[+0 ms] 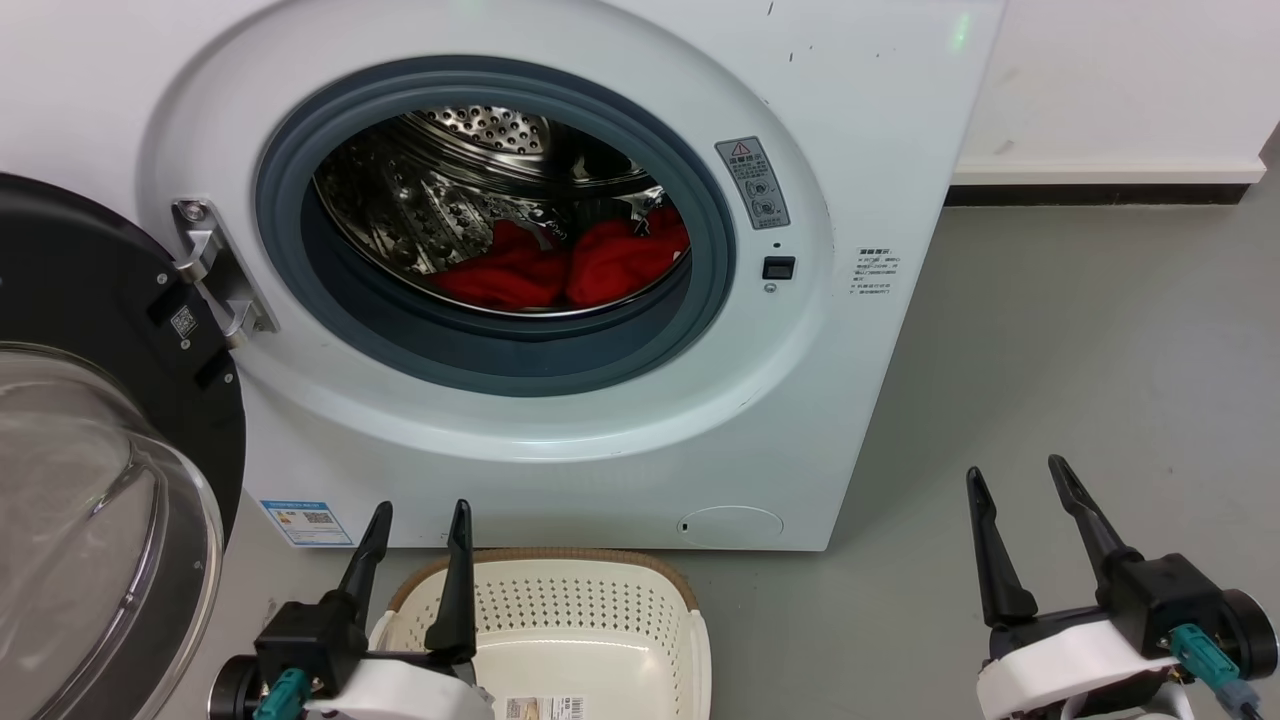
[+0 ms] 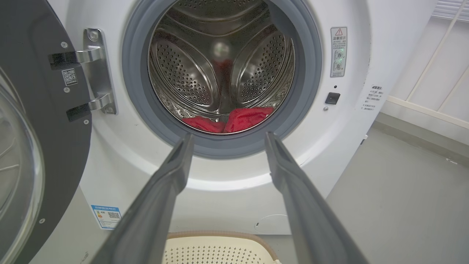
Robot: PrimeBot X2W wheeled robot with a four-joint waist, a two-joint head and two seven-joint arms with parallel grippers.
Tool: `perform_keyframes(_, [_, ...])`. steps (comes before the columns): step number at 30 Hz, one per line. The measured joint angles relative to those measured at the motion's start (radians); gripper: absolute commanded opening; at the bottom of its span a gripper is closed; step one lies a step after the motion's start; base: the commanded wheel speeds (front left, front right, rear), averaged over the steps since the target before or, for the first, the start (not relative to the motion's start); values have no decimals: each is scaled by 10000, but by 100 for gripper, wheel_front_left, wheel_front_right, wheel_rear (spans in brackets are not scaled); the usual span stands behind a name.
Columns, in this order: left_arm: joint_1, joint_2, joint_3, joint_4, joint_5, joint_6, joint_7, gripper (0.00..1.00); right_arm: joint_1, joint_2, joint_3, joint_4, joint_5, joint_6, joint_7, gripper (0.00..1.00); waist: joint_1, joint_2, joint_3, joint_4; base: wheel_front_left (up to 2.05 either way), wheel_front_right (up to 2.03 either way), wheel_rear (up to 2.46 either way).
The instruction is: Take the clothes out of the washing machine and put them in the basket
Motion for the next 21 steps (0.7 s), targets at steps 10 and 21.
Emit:
perform_keyframes(10, [99,2,-173,190,907,82,-205,100,56,-6,61,84,-274,2,-190,100,0,0,-7,-1,0,0,0])
perform_keyframes(21, [115,6,-171,29,1321,48,-349,100,144,-12,15,186,-600,2,-343,100,0,0,-26,62,0,0,0])
